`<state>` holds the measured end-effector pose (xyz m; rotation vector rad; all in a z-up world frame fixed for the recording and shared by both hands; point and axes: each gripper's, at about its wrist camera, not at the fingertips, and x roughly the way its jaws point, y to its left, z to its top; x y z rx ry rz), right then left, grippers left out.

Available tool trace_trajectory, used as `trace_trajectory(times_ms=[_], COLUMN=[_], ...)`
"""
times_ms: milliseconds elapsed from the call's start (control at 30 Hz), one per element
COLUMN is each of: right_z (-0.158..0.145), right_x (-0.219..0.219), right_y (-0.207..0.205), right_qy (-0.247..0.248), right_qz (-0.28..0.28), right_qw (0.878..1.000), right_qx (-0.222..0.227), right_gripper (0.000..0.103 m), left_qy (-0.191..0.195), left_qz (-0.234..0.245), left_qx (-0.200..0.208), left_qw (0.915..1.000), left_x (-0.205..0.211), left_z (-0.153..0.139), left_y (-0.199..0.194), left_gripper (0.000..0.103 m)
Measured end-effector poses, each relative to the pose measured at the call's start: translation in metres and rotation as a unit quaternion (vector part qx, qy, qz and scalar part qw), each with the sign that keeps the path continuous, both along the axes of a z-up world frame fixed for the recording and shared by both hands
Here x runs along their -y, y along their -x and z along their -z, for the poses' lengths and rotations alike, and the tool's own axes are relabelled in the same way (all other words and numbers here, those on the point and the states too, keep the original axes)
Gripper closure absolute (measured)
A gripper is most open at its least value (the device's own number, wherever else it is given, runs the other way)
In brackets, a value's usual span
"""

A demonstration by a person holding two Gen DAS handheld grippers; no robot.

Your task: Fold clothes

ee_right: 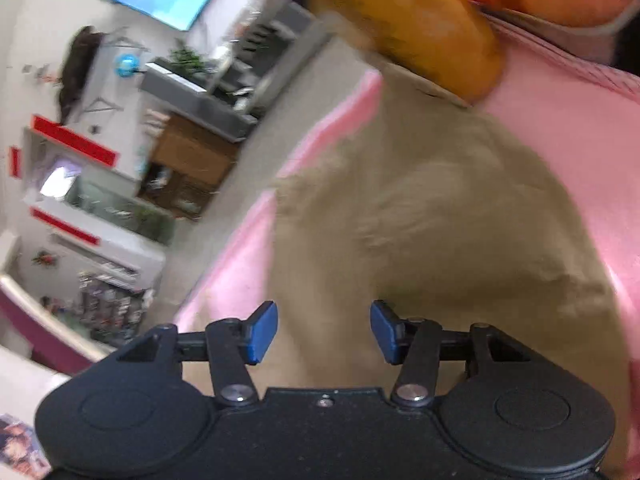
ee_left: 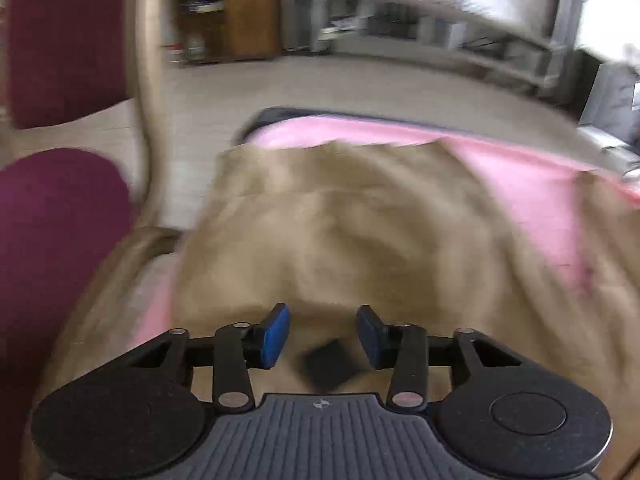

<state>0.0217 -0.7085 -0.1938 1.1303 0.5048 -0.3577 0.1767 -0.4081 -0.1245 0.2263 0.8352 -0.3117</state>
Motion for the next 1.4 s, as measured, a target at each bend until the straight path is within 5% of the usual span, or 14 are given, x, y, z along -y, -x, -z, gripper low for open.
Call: trace_trajectory(times_ms=[67, 133, 267, 367, 533, 700, 767, 867, 1000, 1100, 1267, 1400], right_z=[0.003, -0.002, -0.045, -0.092, -0.152, -0.187, -0.194, -0.183, -0.125, -0.093, -0.087, -0.086], right_x=[0.011, 0.018, 0.008, -0.025, -0.072, -0.085, -0.086, -0.07, -0.035, -0.02, -0.019, -0.019], right_y=[0.013, 0.027, 0.061, 0.087, 0.151, 0.214, 0.243, 0.264, 0.268, 0.262, 0.259, 0.257], right_qy=[-0.007, 0.001, 0.043, 0.042, 0.117, 0.121, 0.14, 0.152, 0.055, 0.015, 0.019, 0.019], right_qz=[0.038, 0.085, 0.157, 0.133, 0.106, 0.118, 0.133, 0.14, 0.126, 0.12, 0.103, 0.103], right_qw=[0.999, 0.996, 0.986, 0.99, 0.986, 0.985, 0.98, 0.978, 0.99, 0.992, 0.994, 0.993], right_qx=[-0.001, -0.012, -0.037, -0.004, 0.054, 0.034, 0.04, 0.032, 0.041, 0.042, 0.044, 0.046], right_gripper=[0.068, 0.065, 0.048, 0.045, 0.032, 0.032, 0.03, 0.013, 0.013, 0.014, 0.013, 0.013], left_qy=[-0.031, -0.062, -0.021, 0.032, 0.134, 0.155, 0.147, 0.122, 0.05, 0.012, -0.025, -0.104], left_qz=[-0.041, -0.076, -0.066, -0.016, 0.078, 0.173, 0.224, 0.295, 0.354, 0.376, 0.384, 0.395], left_qx=[0.024, 0.06, 0.084, 0.115, 0.146, 0.119, 0.108, 0.074, 0.034, 0.039, 0.029, 0.065], left_qw=[0.9984, 0.9934, 0.994, 0.9927, 0.977, 0.9653, 0.9575, 0.9448, 0.9332, 0.9258, 0.9224, 0.9106], left_x=[-0.005, -0.005, -0.009, -0.011, -0.027, -0.025, -0.012, 0.02, 0.065, 0.082, 0.098, 0.118], left_z=[-0.002, -0.01, -0.045, -0.081, -0.123, -0.124, -0.118, -0.099, -0.062, -0.045, -0.034, -0.021], left_y=[-0.002, 0.002, 0.035, 0.076, 0.163, 0.247, 0.279, 0.318, 0.36, 0.379, 0.398, 0.428], left_gripper=[0.056, 0.064, 0.062, 0.055, 0.052, 0.054, 0.053, 0.039, 0.038, 0.037, 0.03, 0.03])
